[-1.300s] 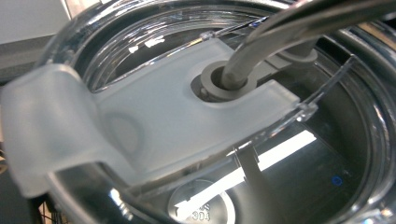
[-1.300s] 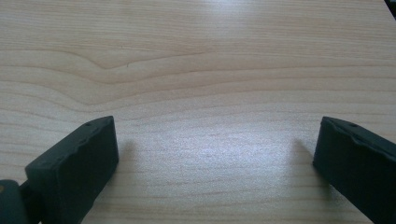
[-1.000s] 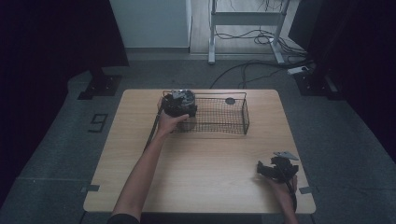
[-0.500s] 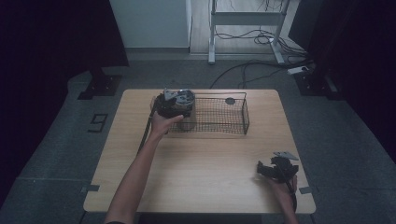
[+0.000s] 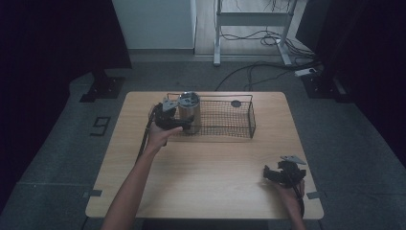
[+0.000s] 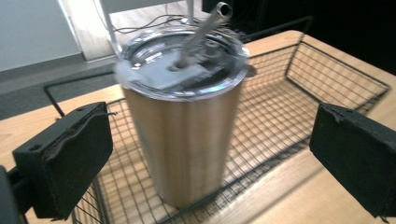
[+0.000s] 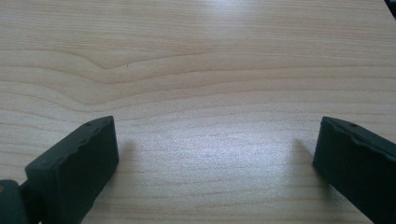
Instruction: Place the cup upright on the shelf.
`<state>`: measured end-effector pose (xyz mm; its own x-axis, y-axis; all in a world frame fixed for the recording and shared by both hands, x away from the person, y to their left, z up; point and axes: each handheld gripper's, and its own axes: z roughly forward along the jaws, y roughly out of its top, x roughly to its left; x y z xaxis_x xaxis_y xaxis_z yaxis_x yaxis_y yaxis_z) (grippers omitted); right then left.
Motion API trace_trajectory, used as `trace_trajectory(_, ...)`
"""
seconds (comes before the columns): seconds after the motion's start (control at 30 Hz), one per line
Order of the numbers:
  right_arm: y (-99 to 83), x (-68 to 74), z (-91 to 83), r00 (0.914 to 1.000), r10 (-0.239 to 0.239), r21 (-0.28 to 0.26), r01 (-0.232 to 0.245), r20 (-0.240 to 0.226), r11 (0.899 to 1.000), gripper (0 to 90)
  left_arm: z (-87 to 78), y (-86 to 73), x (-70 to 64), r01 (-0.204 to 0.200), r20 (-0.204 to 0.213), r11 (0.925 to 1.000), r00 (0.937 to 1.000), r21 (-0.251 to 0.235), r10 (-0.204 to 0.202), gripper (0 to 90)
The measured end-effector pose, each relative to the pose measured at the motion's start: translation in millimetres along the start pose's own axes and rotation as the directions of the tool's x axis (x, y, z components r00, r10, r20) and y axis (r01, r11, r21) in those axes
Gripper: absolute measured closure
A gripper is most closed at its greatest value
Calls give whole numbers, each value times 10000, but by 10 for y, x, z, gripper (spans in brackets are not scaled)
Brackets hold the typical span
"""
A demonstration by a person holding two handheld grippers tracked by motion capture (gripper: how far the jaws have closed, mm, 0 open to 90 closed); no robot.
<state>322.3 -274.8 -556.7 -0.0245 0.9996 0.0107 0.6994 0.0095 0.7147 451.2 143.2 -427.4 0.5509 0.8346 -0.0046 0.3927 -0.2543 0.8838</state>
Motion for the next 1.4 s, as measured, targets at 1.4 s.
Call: trace_trajectory(1.4, 1, 2, 0, 10000, 18, 1, -18, 5, 10000, 0, -915, -1278, -405, 424, 1168, 9958, 9918, 814, -518, 24)
